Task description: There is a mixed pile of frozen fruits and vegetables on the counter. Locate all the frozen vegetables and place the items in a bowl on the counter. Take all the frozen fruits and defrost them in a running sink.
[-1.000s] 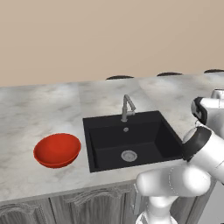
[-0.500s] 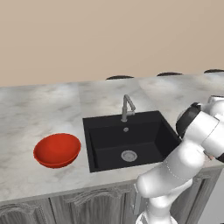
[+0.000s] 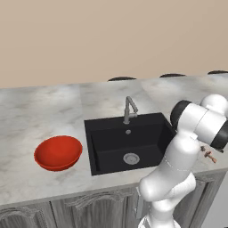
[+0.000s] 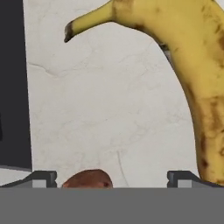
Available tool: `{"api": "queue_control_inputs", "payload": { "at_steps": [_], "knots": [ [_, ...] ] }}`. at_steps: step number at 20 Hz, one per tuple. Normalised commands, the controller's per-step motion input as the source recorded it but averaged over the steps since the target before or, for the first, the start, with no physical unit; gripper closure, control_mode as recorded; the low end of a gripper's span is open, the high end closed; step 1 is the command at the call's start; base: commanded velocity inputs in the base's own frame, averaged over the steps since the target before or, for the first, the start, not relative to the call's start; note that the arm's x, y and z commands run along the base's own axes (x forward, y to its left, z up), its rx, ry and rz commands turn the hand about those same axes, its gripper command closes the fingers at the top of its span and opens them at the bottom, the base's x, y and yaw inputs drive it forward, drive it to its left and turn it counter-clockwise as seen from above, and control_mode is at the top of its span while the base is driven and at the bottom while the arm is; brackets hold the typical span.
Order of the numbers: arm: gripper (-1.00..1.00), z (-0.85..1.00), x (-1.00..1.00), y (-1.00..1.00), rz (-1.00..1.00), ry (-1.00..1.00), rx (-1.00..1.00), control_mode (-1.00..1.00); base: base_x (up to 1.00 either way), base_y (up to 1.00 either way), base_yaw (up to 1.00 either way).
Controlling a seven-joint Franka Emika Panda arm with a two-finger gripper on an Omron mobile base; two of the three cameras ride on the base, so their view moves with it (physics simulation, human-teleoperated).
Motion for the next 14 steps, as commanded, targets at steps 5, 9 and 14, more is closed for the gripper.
{"api": "queue_control_inputs", "payload": {
  "at_steps": [5, 9, 14],
  "knots": [
    [-1.0, -0.24, 0.0, 0.12, 0.0, 0.0, 0.0, -1.0, 0.0, 0.0, 0.0],
    [-1.0, -0.24, -0.06, 0.04, -0.02, 0.0, 0.0, -1.0, 0.0, 0.0, 0.0],
    [-1.0, -0.28, -0.14, 0.0, -0.05, 0.02, 0.0, -1.0, 0.0, 0.0, 0.0]
  ]
}}
